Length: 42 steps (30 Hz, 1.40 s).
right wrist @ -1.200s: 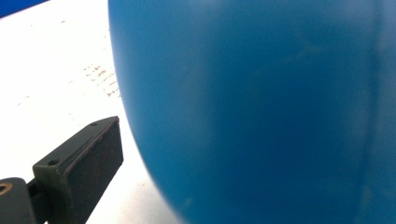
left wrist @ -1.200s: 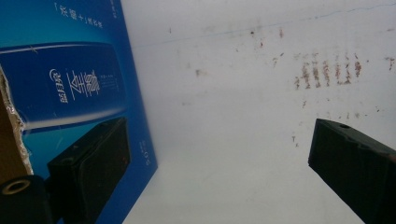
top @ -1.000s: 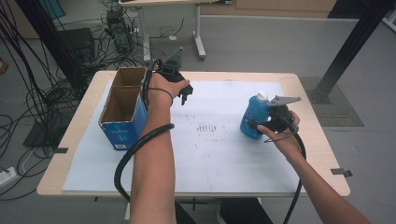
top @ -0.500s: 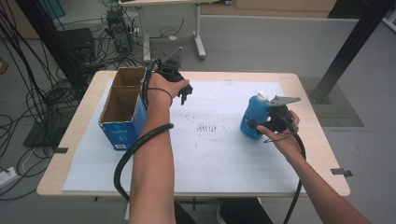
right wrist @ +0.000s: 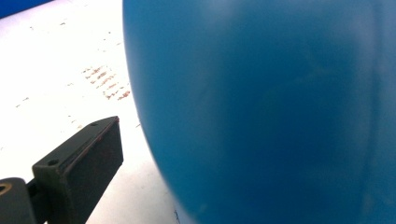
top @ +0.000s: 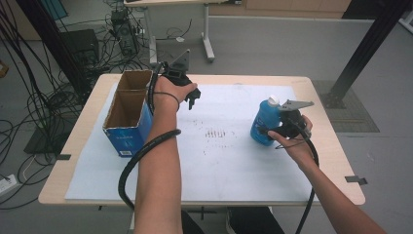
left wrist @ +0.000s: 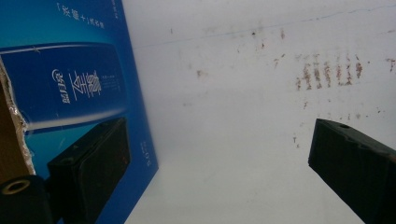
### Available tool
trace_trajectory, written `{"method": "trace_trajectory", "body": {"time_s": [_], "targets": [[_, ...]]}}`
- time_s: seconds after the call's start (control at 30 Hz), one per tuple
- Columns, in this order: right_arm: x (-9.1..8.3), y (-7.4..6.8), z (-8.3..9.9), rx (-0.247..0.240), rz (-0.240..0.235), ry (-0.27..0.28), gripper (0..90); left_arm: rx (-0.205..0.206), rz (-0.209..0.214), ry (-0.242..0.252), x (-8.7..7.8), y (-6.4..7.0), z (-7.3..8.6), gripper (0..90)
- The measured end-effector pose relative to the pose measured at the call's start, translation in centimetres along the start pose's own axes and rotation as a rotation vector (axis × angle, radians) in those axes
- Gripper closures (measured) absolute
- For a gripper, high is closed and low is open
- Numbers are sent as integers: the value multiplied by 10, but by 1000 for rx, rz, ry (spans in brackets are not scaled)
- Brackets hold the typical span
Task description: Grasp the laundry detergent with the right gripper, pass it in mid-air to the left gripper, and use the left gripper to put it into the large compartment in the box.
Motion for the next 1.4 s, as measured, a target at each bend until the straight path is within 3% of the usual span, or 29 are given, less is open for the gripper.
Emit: {"method": "trace_trajectory", "body": {"time_s": [1.4], "targets": [[0,-1,0,-9,7,-2,26,4,-3,2,-2,1,-1,62]]}}
Point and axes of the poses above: each handheld gripper's, and its own axes: x roughly forward along the jaws, z roughly out of its underside, y roughly to its right, the point moved 1 cm from there along x, roughly forward along the jaws, and after that the axes turned 3 degrees about -z, right-handed, at the moved point
